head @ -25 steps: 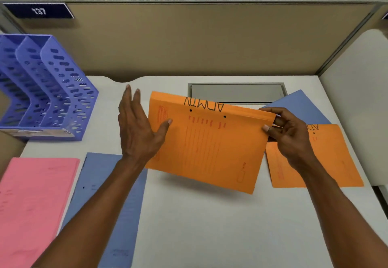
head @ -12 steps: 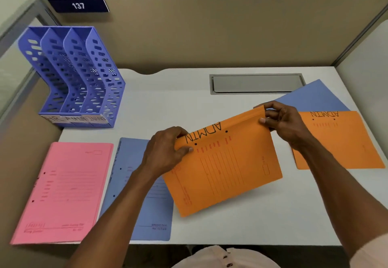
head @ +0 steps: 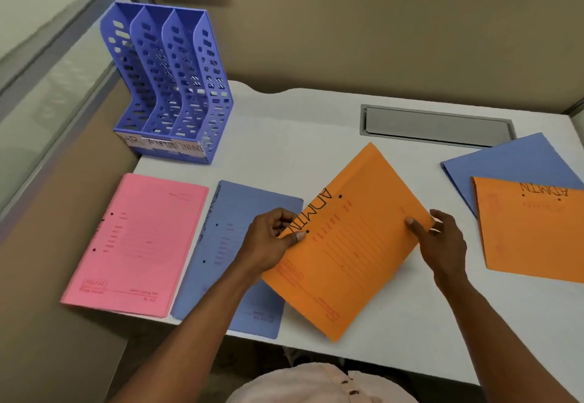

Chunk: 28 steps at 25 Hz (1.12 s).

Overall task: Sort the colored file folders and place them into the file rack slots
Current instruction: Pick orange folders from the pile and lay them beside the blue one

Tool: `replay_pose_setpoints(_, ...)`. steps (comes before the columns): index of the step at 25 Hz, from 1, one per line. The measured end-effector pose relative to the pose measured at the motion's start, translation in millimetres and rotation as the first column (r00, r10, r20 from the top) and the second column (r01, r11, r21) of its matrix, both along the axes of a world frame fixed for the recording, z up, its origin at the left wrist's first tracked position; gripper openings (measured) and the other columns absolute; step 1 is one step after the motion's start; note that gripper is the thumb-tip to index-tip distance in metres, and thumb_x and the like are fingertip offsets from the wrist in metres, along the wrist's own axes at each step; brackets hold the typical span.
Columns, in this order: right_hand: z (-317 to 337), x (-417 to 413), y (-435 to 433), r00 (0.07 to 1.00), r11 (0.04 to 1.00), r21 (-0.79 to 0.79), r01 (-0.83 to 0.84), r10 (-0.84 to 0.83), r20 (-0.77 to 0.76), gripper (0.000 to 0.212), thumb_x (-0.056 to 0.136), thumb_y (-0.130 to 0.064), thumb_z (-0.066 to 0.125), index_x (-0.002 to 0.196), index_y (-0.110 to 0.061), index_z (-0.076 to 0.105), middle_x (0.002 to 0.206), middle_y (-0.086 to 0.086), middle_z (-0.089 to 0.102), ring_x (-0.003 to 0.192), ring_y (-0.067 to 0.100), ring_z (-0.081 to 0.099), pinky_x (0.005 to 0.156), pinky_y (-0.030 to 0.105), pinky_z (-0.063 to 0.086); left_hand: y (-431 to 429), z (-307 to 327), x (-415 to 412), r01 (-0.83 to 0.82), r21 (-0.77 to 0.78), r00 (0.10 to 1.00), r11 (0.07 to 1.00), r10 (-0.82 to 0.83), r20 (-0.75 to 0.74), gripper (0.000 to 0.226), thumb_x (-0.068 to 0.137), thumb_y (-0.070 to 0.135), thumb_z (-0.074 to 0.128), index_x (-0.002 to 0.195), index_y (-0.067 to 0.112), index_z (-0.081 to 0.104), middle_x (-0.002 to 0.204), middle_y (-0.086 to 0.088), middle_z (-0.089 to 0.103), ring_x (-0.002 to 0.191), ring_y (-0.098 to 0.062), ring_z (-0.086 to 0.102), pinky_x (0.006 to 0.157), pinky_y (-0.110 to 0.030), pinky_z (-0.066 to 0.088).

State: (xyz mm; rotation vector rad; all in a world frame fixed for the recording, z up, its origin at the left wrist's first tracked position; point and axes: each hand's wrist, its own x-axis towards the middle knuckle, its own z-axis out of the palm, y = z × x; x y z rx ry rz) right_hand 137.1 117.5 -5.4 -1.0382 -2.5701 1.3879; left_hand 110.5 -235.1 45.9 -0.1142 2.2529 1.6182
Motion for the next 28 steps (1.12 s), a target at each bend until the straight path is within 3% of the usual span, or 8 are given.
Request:
replay_pose_setpoints(3, -27.1, 36.6, -40.9, 0.978, 0.943, -0.272, 0.190, -0.160, 0.131, 0.090, 0.085, -0.059, 0.081, 0.155, -0.017, 0.043, 0.141, 0.013, 0.065, 0.124, 0.037, 0.065, 0.104, 0.058, 0.055, -1.3, -21.5, 22.8, -0.093, 0.112, 0.991, 0.989, 0.080, 0.110, 0.021, 0.087, 0.014, 0.083, 0.106, 0.015, 0.075, 0.103, -0.003, 0.079, 0.098, -0.023, 0.076, 0.087, -0.049, 0.063)
replay_pose_setpoints(4, -32.6, 45.7, -54.6, 0.967, 0.895, -0.374, 0.245, -0.196, 0.166, 0.084, 0.087, -0.055, 0.081, 0.154, -0.016, 0.047, 0.139, 0.011, 0.065, 0.122, 0.036, 0.065, 0.103, 0.059, 0.056, 1.0, -29.6, 31.4, -0.127, 0.137, 0.982, 0.982, 0.105, 0.154, 0.021, 0.088, 0.013, 0.082, 0.107, 0.015, 0.074, 0.103, -0.004, 0.079, 0.099, -0.025, 0.076, 0.087, -0.050, 0.064)
replay_pose_setpoints(6, -42.1, 60.6, -73.5, 0.956, 0.860, -0.429, 0.277, -0.202, 0.213, 0.070, 0.093, -0.046, 0.079, 0.151, -0.019, 0.051, 0.142, 0.011, 0.064, 0.124, 0.035, 0.063, 0.105, 0.061, 0.054, 5.7, -46.0, 46.1, -0.220, 0.177, 0.955, 0.959, 0.175, 0.240, 0.024, 0.088, 0.012, 0.082, 0.110, 0.016, 0.073, 0.104, -0.004, 0.079, 0.103, -0.028, 0.075, 0.088, -0.050, 0.063)
replay_pose_setpoints(9, -48.9, 71.8, -77.8, 0.967, 0.896, -0.381, 0.229, -0.163, 0.196, 0.061, 0.099, -0.023, 0.074, 0.154, -0.023, 0.047, 0.146, 0.016, 0.062, 0.125, 0.036, 0.063, 0.108, 0.061, 0.052, 9.0, -71.6, 61.8, -0.244, 0.025, 0.956, 0.970, 0.236, 0.176, 0.043, 0.087, 0.012, 0.083, 0.127, 0.021, 0.068, 0.119, -0.001, 0.074, 0.115, -0.018, 0.067, 0.100, -0.035, 0.057)
replay_pose_setpoints(11, -51.5, 73.1, -72.1, 0.977, 0.923, -0.345, 0.172, -0.114, 0.182, 0.063, 0.100, -0.013, 0.072, 0.155, -0.024, 0.045, 0.144, 0.017, 0.063, 0.127, 0.037, 0.062, 0.108, 0.063, 0.052, 12.2, -83.8, 68.9, -0.210, -0.110, 0.967, 0.971, 0.223, 0.125, 0.056, 0.087, 0.013, 0.084, 0.138, 0.021, 0.063, 0.128, 0.004, 0.068, 0.120, -0.011, 0.060, 0.100, -0.025, 0.050)
replay_pose_setpoints(17, -53.4, 59.9, -63.2, 0.985, 0.959, -0.258, 0.115, -0.076, 0.156, 0.068, 0.096, -0.016, 0.077, 0.156, -0.026, 0.045, 0.141, 0.016, 0.065, 0.121, 0.037, 0.065, 0.104, 0.064, 0.055, 32.2, -103.7, 75.1, 0.004, -0.387, 0.993, 0.922, 0.043, 0.111, 0.056, 0.086, 0.026, 0.082, 0.138, 0.026, 0.061, 0.120, 0.002, 0.059, 0.109, -0.020, 0.063, 0.094, -0.040, 0.056)
replay_pose_setpoints(23, -60.1, 59.2, -65.6, 0.976, 0.979, -0.180, 0.099, -0.060, 0.209, 0.077, 0.094, -0.024, 0.080, 0.158, -0.020, 0.037, 0.150, 0.014, 0.057, 0.129, 0.039, 0.061, 0.106, 0.059, 0.053, 31.4, -115.8, 74.2, 0.153, -0.464, 0.985, 0.873, -0.096, 0.143, 0.053, 0.084, 0.030, 0.082, 0.130, 0.023, 0.058, 0.118, 0.001, 0.050, 0.110, -0.021, 0.058, 0.090, -0.044, 0.058)
replay_pose_setpoints(28, -62.2, 58.8, -67.9, 0.972, 0.997, -0.063, 0.052, -0.036, 0.232, 0.071, 0.092, -0.025, 0.080, 0.152, -0.013, 0.043, 0.146, 0.017, 0.057, 0.126, 0.039, 0.062, 0.104, 0.057, 0.055, 36.5, -121.4, 78.6, 0.183, -0.513, 0.980, 0.839, -0.116, 0.159, 0.060, 0.083, 0.035, 0.083, 0.134, 0.017, 0.056, 0.124, -0.002, 0.046, 0.118, -0.022, 0.052, 0.093, -0.043, 0.056)
